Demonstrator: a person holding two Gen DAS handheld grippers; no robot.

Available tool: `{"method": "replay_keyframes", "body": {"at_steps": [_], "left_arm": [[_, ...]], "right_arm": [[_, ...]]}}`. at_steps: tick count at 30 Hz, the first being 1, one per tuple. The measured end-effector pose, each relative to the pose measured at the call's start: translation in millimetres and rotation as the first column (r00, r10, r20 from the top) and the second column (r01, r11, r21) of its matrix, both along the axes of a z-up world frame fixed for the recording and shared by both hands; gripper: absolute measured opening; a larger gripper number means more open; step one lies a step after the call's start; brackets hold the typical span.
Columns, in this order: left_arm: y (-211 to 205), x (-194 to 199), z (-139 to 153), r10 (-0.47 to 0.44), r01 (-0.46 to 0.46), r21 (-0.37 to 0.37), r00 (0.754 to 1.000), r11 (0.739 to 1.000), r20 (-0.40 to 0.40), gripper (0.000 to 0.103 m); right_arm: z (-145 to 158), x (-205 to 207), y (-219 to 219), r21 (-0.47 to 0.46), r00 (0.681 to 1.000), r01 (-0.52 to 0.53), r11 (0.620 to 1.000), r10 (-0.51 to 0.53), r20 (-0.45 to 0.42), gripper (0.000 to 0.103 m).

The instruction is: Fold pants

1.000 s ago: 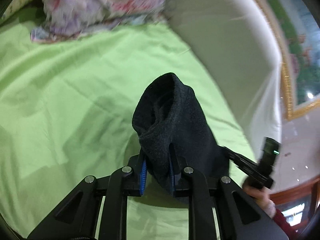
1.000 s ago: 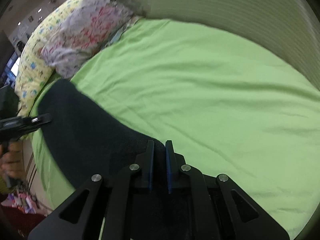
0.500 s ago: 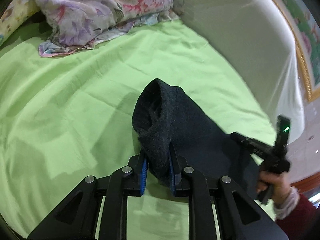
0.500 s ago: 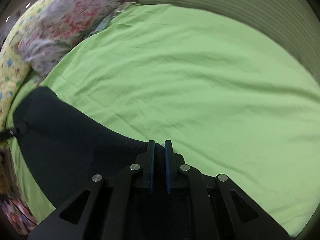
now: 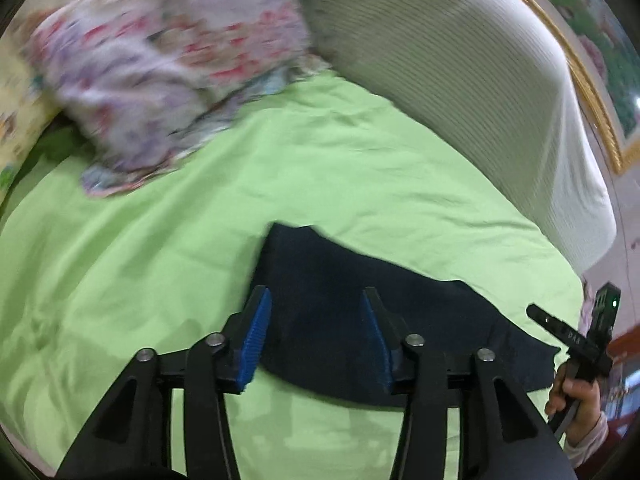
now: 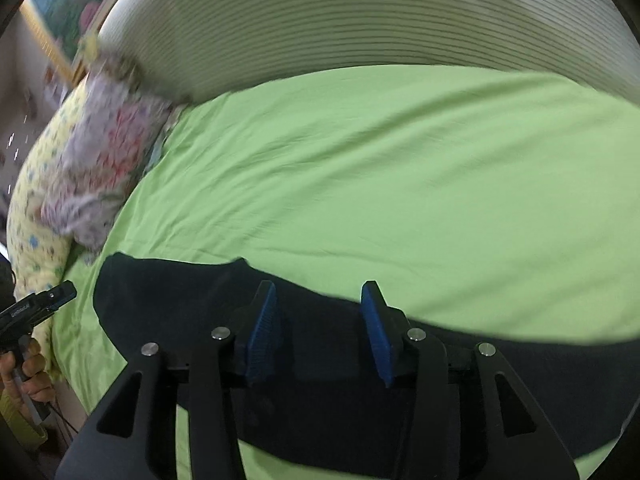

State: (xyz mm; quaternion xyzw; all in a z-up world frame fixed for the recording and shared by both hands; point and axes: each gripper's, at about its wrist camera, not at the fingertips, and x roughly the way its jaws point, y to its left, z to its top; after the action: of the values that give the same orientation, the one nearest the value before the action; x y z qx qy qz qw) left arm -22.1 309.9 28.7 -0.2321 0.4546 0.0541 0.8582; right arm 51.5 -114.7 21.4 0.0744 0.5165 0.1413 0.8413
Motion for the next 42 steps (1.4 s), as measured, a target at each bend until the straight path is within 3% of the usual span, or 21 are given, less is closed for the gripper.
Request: {"method": "replay_keyframes", "body": {"at_steps": [5,10,17,23,35,38,42], "left_arm": [[-58.9,37.5,2.5,-0.153,0.153,-0.016,0.988,0.988,-0.006,0.050],[-134.6,64.3,0.6,-0.331,0.330,-0.017,0.944,0.944,-0.020,0.051],[-224.8,91.1,-6.7,-0.537,0.537,-0.008,0.842,0.843,-0.061,0.056],[-288.7,106.9,-8.1,-0.656,0.658,-0.001,0.750,0.753,-0.085,0.059],[-396.1,133.8,-27.0,-0.805,0.816,-0.001,0.570,0.578,-0.167,0.065],[-419.2,143.2,-32.6,-0.824,0.838,-0.006,0.536,0.546,-0.185,0.065],[-452.9,155.8,-41.2,-0.857,0.874,-0.021,0.471,0.485,-0.211,0.066]], "right_arm": [[6.8,-39.7,-48.3,0.017,0.991,0.137,0.990,-0.137,0.002,0.050],[5.8,-77.7,-98.5,0.028,0.957,0.292,0.956,-0.291,-0.017,0.052],[3.4,-120.5,-154.9,0.035,0.890,0.456,0.889,-0.454,-0.038,0.052],[-1.1,-141.8,-189.6,0.051,0.837,0.547,0.835,-0.545,-0.046,0.058],[-19.0,-158.8,-245.8,0.121,0.728,0.685,0.719,-0.680,-0.083,0.061],[-28.2,-154.0,-252.2,0.169,0.711,0.701,0.692,-0.694,-0.108,0.061],[-37.6,-145.3,-255.8,0.221,0.700,0.710,0.668,-0.705,-0.118,0.061]]}}
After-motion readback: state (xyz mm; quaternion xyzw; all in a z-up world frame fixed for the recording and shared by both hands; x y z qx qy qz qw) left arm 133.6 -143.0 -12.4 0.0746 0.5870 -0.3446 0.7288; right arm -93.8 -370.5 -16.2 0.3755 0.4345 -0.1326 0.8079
